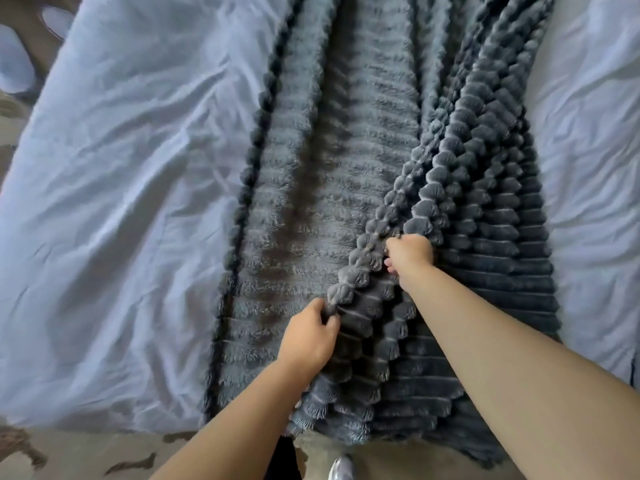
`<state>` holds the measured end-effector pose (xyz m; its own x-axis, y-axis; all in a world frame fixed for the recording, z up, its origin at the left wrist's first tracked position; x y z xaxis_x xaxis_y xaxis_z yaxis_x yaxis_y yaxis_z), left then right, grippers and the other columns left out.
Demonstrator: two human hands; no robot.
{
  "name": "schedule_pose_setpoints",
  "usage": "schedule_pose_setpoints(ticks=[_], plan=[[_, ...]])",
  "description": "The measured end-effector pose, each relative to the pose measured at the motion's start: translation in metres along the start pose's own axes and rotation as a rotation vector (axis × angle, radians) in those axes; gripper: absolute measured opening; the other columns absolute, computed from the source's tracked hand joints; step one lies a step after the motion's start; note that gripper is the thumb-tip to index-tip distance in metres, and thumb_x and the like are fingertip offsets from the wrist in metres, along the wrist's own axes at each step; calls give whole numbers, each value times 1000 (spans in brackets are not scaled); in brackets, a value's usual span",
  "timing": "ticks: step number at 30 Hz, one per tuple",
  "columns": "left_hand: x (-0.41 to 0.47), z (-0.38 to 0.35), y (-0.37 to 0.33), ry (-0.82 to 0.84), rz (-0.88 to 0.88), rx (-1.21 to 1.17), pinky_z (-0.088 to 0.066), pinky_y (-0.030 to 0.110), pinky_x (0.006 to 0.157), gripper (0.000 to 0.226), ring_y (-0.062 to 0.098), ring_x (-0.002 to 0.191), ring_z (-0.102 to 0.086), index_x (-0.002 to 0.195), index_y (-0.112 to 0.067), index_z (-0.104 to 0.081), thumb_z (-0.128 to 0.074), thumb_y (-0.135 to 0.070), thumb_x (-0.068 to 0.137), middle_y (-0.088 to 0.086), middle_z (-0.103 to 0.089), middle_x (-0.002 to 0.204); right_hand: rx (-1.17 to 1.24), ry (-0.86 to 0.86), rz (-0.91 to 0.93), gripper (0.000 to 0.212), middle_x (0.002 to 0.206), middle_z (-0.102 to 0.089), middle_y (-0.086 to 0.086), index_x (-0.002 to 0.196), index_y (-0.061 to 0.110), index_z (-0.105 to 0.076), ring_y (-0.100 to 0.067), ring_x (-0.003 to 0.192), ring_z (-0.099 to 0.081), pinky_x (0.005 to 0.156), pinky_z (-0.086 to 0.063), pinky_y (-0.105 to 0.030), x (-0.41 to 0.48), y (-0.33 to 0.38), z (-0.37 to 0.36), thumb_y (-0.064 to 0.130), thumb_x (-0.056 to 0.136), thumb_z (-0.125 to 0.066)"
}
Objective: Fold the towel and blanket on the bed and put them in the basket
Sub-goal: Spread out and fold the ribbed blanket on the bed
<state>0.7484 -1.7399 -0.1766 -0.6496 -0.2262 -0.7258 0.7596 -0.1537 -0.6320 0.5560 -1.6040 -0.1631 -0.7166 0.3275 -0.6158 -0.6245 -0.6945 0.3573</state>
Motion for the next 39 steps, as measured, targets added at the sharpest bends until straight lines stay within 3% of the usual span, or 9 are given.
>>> schedule_pose_setpoints(ticks=[5, 9, 15, 18, 21, 26, 30, 34, 39], plan=[[-22, 10, -12, -15, -85, -67, -43, 26, 66, 27, 17, 80, -60, 119, -29, -49, -50, -21, 94, -4, -64, 95, -16, 176, -38, 62, 118, -58, -10, 131, 7, -45, -30, 101, -61, 60, -53, -33, -25, 25, -32, 40, 82, -67], [-29, 23, -14, -85, -135, -135, -40, 24, 62, 25, 8, 73, -55, 116, -36, -49, -50, -23, 95, -14, -61, 86, -116, 57, 55, 26, 112, -55, -13, 115, 6, -49, -26, 86, -53, 69, -41, -31, -43, 58, -34, 16, 91, -54], [-48, 96, 22, -565, 4, -440, -41, 19, 48, 23, 0, 55, -56, 95, -43, -49, -47, -20, 97, -8, -63, 67, 305, 229, 650, 53, 139, -53, -8, 144, 14, -40, -23, 117, -54, 98, -43, -33, -135, 181, -93, 7, 92, -35], [-48, 124, 58, -683, 171, -355, -39, 23, 54, 18, 9, 75, -60, 89, -31, -48, -46, -15, 95, -11, -58, 75, -146, 564, 686, 52, 151, -38, -8, 151, 16, -28, -27, 133, -41, 107, -35, -35, -152, 179, -161, 15, 100, -35], [-30, 130, 100, -513, 417, -99, -36, 32, 70, 7, 35, 98, -57, 95, -9, -48, -49, -16, 92, 11, -59, 96, -465, 776, 548, 59, 158, -25, -5, 153, 18, -17, -27, 137, -37, 104, -34, -33, -134, 143, -178, 36, 102, -39], [1, 143, 65, -526, 357, 63, -38, 34, 68, 36, 25, 83, -45, 113, -12, -46, -57, -24, 81, 12, -46, 109, -231, 510, 675, 34, 119, -60, 2, 130, 22, -55, -14, 93, -57, 77, -44, -25, -65, 126, -78, 25, 98, -43], [44, 151, 5, -574, 236, 92, -46, 40, 86, 48, 37, 106, -54, 121, -6, -50, -59, -35, 85, 18, -55, 122, -347, 256, 481, 31, 93, -64, -2, 120, 17, -62, -17, 67, -54, 51, -38, -24, 35, 71, 35, 16, 97, -42], [86, 159, -41, -573, 174, 143, -44, 36, 83, 49, 37, 107, -57, 123, -9, -51, -58, -42, 87, 18, -61, 118, -447, 17, 246, 31, 105, -66, -24, 113, -5, -64, -40, 90, -62, 77, -54, -45, 118, 25, 125, 8, 96, -41], [137, 171, -88, -634, 128, 240, -41, 37, 77, 43, 38, 101, -58, 116, -10, -54, -56, -44, 89, 21, -63, 112, -447, -150, 68, 26, 102, -65, -24, 97, -3, -64, -38, 88, -60, 72, -47, -37, 189, -22, 178, 19, 96, -49]])
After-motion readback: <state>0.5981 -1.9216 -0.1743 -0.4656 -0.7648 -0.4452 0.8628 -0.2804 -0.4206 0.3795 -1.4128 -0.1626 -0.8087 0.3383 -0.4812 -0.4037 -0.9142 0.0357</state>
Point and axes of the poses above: each hand's wrist, its own x-axis towards the middle knuckle, its own z-axis out of the back of the hand, y = z × x, the point moved 9 cm from there along x, towards the middle knuckle
